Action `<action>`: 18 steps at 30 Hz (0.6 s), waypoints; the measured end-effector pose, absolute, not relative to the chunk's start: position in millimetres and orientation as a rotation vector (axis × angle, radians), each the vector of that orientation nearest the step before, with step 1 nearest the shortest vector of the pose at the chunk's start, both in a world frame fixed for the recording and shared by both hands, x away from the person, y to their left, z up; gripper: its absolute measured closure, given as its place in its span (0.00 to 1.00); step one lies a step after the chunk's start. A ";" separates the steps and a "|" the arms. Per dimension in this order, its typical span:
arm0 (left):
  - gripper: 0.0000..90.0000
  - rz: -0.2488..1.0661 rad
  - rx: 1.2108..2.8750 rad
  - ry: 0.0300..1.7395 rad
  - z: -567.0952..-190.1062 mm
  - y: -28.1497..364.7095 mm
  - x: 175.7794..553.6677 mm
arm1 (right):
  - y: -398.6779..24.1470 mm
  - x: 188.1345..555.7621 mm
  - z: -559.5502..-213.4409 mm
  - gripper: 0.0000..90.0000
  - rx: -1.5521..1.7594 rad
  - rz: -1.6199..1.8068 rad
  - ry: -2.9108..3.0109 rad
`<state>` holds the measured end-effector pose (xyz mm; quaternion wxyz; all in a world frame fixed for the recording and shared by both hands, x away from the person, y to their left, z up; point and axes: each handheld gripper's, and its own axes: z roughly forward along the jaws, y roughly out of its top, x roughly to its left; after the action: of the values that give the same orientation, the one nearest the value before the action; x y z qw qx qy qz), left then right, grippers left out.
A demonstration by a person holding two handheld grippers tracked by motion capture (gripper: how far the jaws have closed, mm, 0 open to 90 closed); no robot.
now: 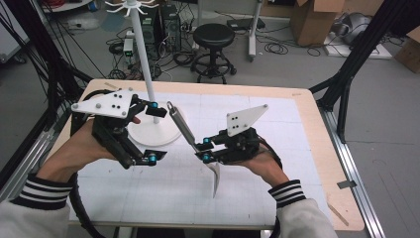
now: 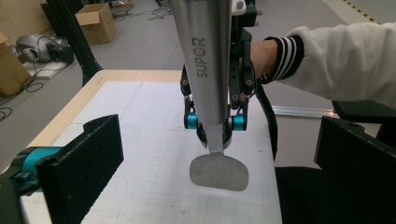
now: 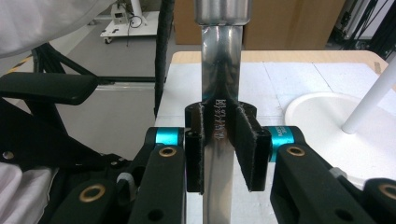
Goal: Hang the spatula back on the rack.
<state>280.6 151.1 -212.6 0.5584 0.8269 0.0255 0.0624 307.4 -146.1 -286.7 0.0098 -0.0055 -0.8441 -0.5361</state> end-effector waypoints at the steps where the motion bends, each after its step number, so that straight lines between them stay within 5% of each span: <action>1: 0.03 0.142 1.948 0.054 -212.9 150.1 280.8 | -145.4 307.1 -287.1 0.83 -0.015 -1.673 -2.633; 18: 0.12 0.109 1.933 0.022 -208.2 134.7 285.1 | -141.1 305.5 -294.0 0.83 -0.004 -1.651 -2.639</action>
<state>285.1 134.7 -208.2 0.5668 0.8225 0.0094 0.0462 305.5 -141.1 -294.0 0.0143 -0.0013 -0.8477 -0.5303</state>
